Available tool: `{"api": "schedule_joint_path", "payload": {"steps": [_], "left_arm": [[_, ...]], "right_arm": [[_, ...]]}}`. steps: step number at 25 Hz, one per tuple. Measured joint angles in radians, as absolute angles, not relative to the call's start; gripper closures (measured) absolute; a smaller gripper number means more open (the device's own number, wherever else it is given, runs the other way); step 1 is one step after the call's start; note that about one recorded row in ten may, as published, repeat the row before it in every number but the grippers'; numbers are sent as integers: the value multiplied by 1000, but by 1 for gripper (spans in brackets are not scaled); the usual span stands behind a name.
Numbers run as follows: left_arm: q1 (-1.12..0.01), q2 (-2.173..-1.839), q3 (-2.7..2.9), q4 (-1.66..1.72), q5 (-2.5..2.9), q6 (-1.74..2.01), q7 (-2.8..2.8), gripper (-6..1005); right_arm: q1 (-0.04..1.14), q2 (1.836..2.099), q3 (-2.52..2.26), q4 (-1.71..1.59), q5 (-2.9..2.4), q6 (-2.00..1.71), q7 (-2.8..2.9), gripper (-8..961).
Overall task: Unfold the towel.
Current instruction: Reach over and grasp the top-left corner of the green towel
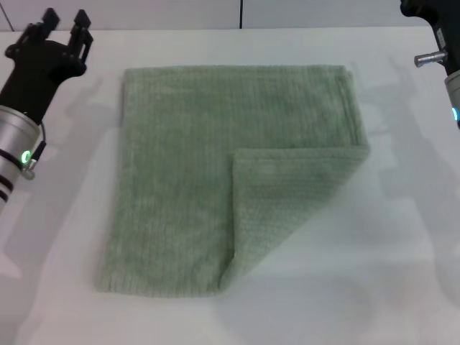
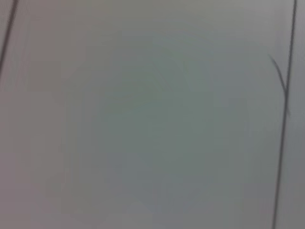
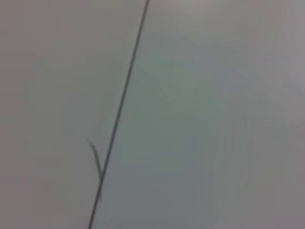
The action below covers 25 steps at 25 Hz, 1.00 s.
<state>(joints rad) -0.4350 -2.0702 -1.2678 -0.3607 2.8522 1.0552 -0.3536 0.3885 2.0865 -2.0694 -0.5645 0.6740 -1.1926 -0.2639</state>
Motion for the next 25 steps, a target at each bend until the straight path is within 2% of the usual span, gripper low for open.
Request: {"api": "schedule_joint_path", "payload": {"steps": [4, 7, 17, 25], "left_arm": [[-462, -2071, -1228, -367, 2853, 998, -355, 444], [-477, -2071, -1214, -371, 2853, 954, -355, 697], [-583, -2068, -1155, -368, 2853, 652, -384, 922], [-637, -2069, -1141, -364, 2853, 464, -393, 1001]], "right_arm": [[392, 2086, -2070, -546, 687, -1190, -263, 254], [392, 2086, -2069, -540, 687, -1187, -263, 254], [391, 2088, -2072, -530, 687, -1158, -262, 254], [392, 2088, -2070, -532, 687, -1141, -262, 253]]}}
